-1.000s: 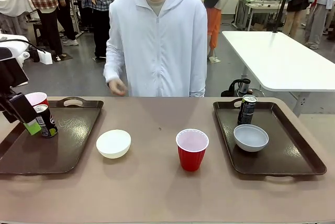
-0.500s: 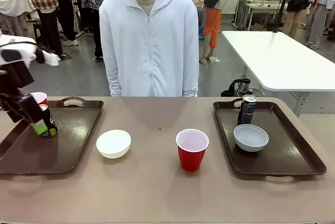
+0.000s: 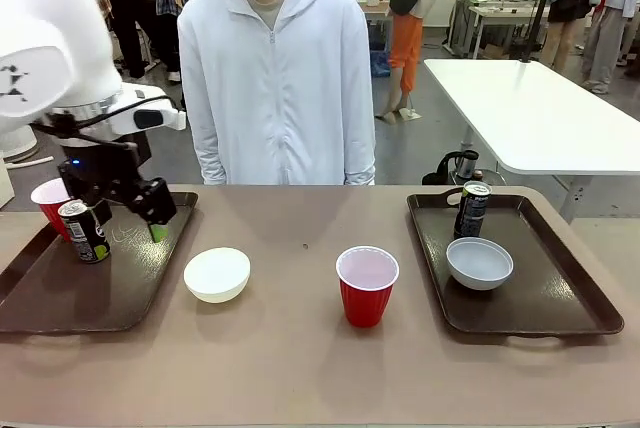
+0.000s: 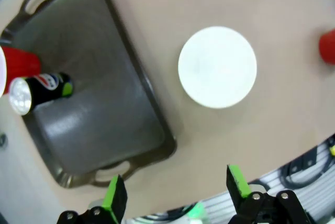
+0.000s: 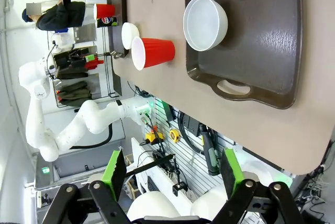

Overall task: Prepare tableware on both trays.
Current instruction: Pick up a Picnic Bowl from the table and place it on a Handle tray.

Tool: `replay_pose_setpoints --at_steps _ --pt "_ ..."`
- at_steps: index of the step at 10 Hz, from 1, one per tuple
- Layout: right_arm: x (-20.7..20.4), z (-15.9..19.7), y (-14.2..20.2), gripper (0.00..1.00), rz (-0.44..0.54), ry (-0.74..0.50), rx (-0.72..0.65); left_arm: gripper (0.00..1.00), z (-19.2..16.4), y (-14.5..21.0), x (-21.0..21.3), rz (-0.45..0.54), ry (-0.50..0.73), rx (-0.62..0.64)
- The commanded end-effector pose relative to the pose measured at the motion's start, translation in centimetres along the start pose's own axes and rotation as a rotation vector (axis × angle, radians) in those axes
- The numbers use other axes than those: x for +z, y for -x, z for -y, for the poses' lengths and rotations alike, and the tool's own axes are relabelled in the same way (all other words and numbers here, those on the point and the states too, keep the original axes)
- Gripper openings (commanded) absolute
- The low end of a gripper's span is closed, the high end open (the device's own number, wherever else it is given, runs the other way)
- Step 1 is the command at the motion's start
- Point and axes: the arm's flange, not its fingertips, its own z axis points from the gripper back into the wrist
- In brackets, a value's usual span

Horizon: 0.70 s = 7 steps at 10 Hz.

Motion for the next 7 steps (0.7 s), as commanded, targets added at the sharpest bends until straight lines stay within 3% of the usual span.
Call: replay_pose_setpoints --at_steps 1,7 --pt "0.0 -0.2 0.0 0.95 0.003 -0.010 0.002 1.00 0.9 -2.5 -2.0 -0.004 0.091 0.023" --pt "0.0 -0.2 0.0 0.95 0.003 -0.010 0.002 1.00 2.6 -5.3 -9.1 0.019 0.067 0.025"
